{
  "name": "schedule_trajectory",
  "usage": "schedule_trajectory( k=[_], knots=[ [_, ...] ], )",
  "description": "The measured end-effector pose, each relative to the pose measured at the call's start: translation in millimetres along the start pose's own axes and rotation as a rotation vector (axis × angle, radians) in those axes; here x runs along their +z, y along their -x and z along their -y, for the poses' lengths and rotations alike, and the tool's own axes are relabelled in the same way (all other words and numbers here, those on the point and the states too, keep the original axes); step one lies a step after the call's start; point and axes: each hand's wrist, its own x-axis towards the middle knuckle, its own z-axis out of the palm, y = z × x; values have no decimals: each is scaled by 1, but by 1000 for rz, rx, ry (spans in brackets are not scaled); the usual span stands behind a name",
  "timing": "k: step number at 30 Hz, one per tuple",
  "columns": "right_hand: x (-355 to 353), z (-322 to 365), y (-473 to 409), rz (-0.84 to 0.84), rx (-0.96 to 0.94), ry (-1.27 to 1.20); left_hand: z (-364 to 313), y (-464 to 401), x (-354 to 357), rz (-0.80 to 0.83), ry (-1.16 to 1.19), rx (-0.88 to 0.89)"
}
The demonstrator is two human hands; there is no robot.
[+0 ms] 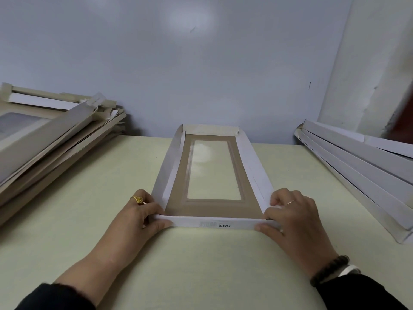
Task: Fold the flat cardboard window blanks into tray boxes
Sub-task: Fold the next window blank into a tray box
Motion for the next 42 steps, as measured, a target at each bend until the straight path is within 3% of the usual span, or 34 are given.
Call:
schedule_trajectory(
  k=[6,9,12,16,18,20,23,28,33,42],
  knots=[
    [7,17,3,-13,-247,43,-12,0,-2,-66,-387,125],
    [7,35,1,-21,-252,73,-30,-2,5,-73,-444,197],
    [12,56,1,29,-240,40,-53,-1,26,19,-402,348],
    [9,61,-4,232,-170,-66,-63,-3,38,135,-282,388],
    [8,48,-7,337,-70,-291,-56,-5,41,106,-239,369],
    [7,35,-6,328,25,-522,-53,-5,41,102,-239,366],
    [11,20,-6,314,145,-630,-56,-5,43,66,-286,435],
    [16,13,-6,417,93,-556,-51,-3,46,76,-239,338],
    [5,23,-9,395,-95,-452,-53,-2,44,75,-250,333],
    [11,28,-6,373,-128,-225,-58,-2,42,71,-270,365]
  ],
)
